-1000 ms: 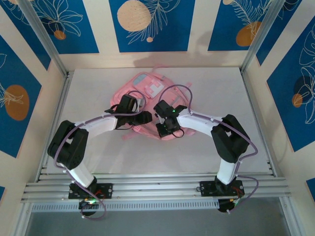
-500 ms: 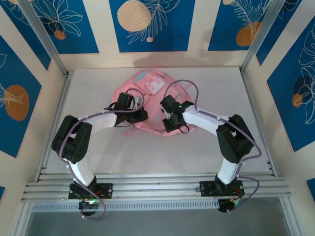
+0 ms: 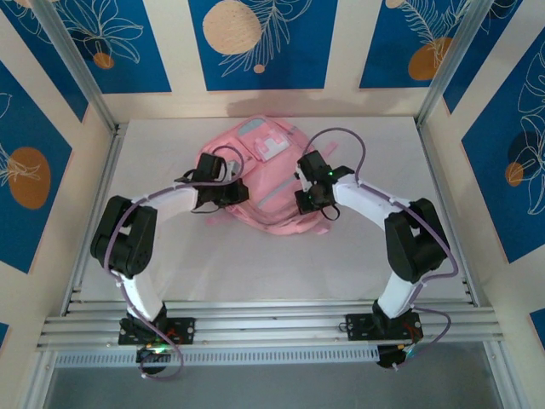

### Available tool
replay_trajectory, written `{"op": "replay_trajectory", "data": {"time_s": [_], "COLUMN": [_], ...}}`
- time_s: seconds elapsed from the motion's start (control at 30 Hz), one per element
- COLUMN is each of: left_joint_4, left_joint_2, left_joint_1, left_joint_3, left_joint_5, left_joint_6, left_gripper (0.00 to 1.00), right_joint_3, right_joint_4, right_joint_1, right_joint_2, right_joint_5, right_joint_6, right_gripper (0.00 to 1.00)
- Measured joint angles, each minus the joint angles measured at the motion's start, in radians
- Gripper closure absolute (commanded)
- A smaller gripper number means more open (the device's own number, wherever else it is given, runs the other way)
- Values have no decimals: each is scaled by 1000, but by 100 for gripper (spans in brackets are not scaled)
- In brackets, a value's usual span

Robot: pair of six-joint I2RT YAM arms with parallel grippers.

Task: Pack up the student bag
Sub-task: Zip the student bag at the center of the table.

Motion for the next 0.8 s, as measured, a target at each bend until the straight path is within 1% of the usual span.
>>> {"op": "replay_trajectory", "data": {"time_s": [0.13, 0.27, 0.3, 0.4, 0.5, 0.6, 0.67, 0.8], "left_joint_4": [-78, -105, -108, -132, -159, -174, -172, -137], "left_joint_2": [58, 84, 79, 52, -29, -156, -252, -373], "left_joint_1": [35, 63, 66, 71, 71, 71, 71, 69], "left_joint_3": [115, 209, 217, 207, 130, 10, -89, -273], "left_joint_5": [-39, -80, -88, -105, -121, -128, -118, -75], "left_joint_6": [30, 48, 53, 56, 56, 47, 19, -69], "left_gripper": [55, 36, 33, 30, 29, 27, 26, 24], "right_joint_3": [-43, -61, -62, -58, -27, -5, 4, 7], "right_joint_4": [34, 80, 87, 118, 122, 144, 174, 236], "right_joint_1": [89, 168, 178, 188, 188, 192, 193, 199], "right_joint_2": [-39, -42, -42, -26, 14, 39, 50, 63], "right_joint_5": [-45, -118, -134, -185, -206, -225, -238, -252], "right_joint_6": [31, 83, 95, 146, 209, 286, 341, 422], "right_gripper": [100, 100, 100, 100, 100, 100, 100, 100]}}
